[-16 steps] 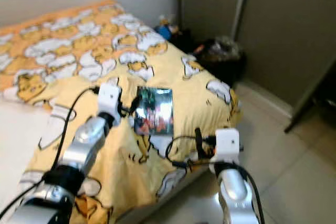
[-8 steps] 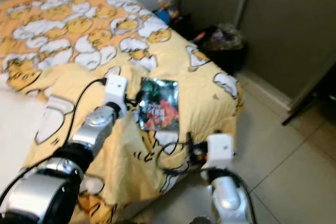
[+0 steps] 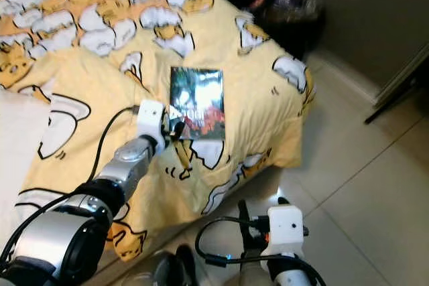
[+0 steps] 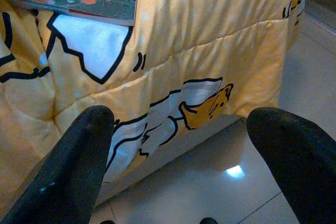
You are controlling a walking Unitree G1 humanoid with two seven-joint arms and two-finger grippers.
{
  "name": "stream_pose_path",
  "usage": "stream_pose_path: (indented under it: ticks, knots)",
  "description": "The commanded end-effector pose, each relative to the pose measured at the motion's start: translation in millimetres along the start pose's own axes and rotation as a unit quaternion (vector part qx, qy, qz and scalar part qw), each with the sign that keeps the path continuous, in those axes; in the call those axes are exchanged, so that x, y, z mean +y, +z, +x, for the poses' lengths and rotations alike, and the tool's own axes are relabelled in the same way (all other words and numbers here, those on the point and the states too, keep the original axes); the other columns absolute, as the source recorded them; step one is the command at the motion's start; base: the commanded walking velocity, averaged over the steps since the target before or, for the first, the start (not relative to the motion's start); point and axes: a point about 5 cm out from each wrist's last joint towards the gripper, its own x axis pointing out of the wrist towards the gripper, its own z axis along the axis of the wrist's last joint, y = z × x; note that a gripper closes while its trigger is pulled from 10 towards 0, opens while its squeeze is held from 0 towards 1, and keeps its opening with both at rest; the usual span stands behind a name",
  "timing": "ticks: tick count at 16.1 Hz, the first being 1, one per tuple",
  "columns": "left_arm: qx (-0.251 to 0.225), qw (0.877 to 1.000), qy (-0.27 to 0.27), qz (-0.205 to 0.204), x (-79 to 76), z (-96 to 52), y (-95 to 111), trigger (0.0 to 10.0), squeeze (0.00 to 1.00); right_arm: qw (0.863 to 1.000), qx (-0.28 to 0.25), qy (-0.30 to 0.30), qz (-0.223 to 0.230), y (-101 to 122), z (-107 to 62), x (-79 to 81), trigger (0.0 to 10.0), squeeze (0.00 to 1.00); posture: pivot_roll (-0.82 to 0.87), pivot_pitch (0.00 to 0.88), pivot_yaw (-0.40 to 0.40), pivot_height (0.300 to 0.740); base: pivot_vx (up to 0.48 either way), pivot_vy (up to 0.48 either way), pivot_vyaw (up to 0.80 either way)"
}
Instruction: Clean up the room
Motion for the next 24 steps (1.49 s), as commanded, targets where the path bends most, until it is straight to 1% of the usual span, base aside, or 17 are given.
stream_pose_path:
  ticks: [1,2,3,4,5,6,8,11,12,13,15,18,20,21,22,23,24]
  knots:
    - [-0.066,0.996,0.002,0.066,-2.4,1.5,19.8,10.0,0.00,1.000,0.008,0.002,0.001,-0.5,-4.9,6.5,10.0,0.00,-0.30,0.354,0.156,0.740,0.000,0.000,0.00]
    - [-0.090,0.992,0.003,0.092,-3.6,1.0,25.8,10.0,0.00,1.000,0.009,0.002,0.002,-0.5,-6.0,7.7,10.0,0.00,-0.30,0.353,0.159,0.740,0.000,0.000,0.00]
    - [-0.107,0.988,0.002,0.109,-5.3,0.4,29.6,10.0,0.00,1.000,0.010,0.002,0.003,-1.0,-6.7,8.6,10.0,0.00,-0.30,0.350,0.160,0.740,0.000,0.000,0.00]
    - [-0.112,0.987,0.002,0.111,-5.2,-0.1,30.3,10.0,0.00,1.000,0.011,0.002,0.003,-1.4,-7.3,9.6,10.0,0.00,-0.29,0.350,0.161,0.740,0.000,0.000,0.00]
    - [-0.115,0.987,0.006,0.113,-3.9,-0.7,30.0,10.0,0.00,1.000,0.012,0.002,0.004,-1.8,-7.8,10.3,10.0,0.00,-0.29,0.348,0.162,0.740,0.000,0.000,0.00]
    - [-0.122,0.984,0.008,0.126,-2.8,-1.6,30.1,10.0,0.00,1.000,0.013,0.002,0.005,-2.2,-8.1,10.7,10.0,0.00,-0.29,0.349,0.162,0.740,0.000,0.000,0.00]
    - [-0.101,0.987,0.015,0.125,2.2,-3.0,20.1,10.0,0.00,1.000,0.016,0.004,0.006,-2.9,-7.9,12.5,10.0,0.00,-0.28,0.353,0.164,0.740,0.000,0.000,0.00]
    - [-0.063,0.989,0.068,0.111,20.5,-3.5,12.3,10.0,0.00,1.000,0.018,0.012,0.014,-3.3,-10.0,17.2,10.0,0.00,-0.28,0.365,0.166,0.740,0.000,0.000,0.00]
    - [-0.051,0.990,0.093,0.098,27.7,-2.8,13.1,10.0,0.00,0.999,0.015,0.042,0.023,-2.0,-13.4,23.6,10.0,0.00,-0.28,0.369,0.166,0.740,0.000,0.000,0.00]
    - [-0.046,0.990,0.102,0.087,30.3,-2.1,14.4,10.0,0.00,0.998,0.013,0.059,0.023,-0.9,-15.7,28.0,10.0,0.00,-0.29,0.370,0.165,0.740,0.000,0.000,0.00]
    - [-0.048,0.991,0.100,0.080,29.1,-1.0,16.5,10.0,0.00,0.998,0.015,0.064,0.024,-1.4,-17.2,29.5,10.0,0.00,-0.29,0.373,0.165,0.740,0.000,0.000,0.00]
    - [-0.054,0.989,0.106,0.085,30.7,0.0,21.2,10.0,0.00,0.998,0.016,0.060,0.024,-1.6,-18.7,27.2,10.0,0.00,-0.29,0.377,0.169,0.740,0.000,0.000,0.00]
    - [-0.065,0.992,0.084,0.070,26.1,0.7,23.9,10.0,0.00,0.998,0.017,0.061,0.025,-1.4,-20.3,28.3,10.0,0.00,-0.29,0.380,0.173,0.740,0.000,0.000,0.00]
    - [-0.060,0.996,0.055,0.046,19.6,1.3,21.3,10.0,0.00,0.998,0.018,0.060,0.026,-2.1,-21.3,28.3,10.0,0.00,-0.29,0.379,0.173,0.740,0.000,0.000,0.00]
    - [-0.045,0.998,0.029,0.023,12.7,1.8,16.3,10.0,0.00,0.998,0.018,0.060,0.027,-2.3,-21.7,28.3,10.0,0.00,-0.29,0.379,0.174,0.740,0.000,0.000,0.00]
    - [-0.016,1.000,0.006,0.003,6.1,1.8,7.6,10.0,0.00,0.998,0.019,0.059,0.027,-2.5,-22.1,28.3,10.0,0.00,-0.30,0.380,0.174,0.740,0.000,0.000,0.00]
    - [0.002,1.000,0.006,-0.003,4.5,1.0,1.3,10.0,0.00,0.998,0.019,0.060,0.027,-2.5,-22.4,28.3,10.0,0.00,-0.30,0.380,0.174,0.740,0.000,0.000,0.00]
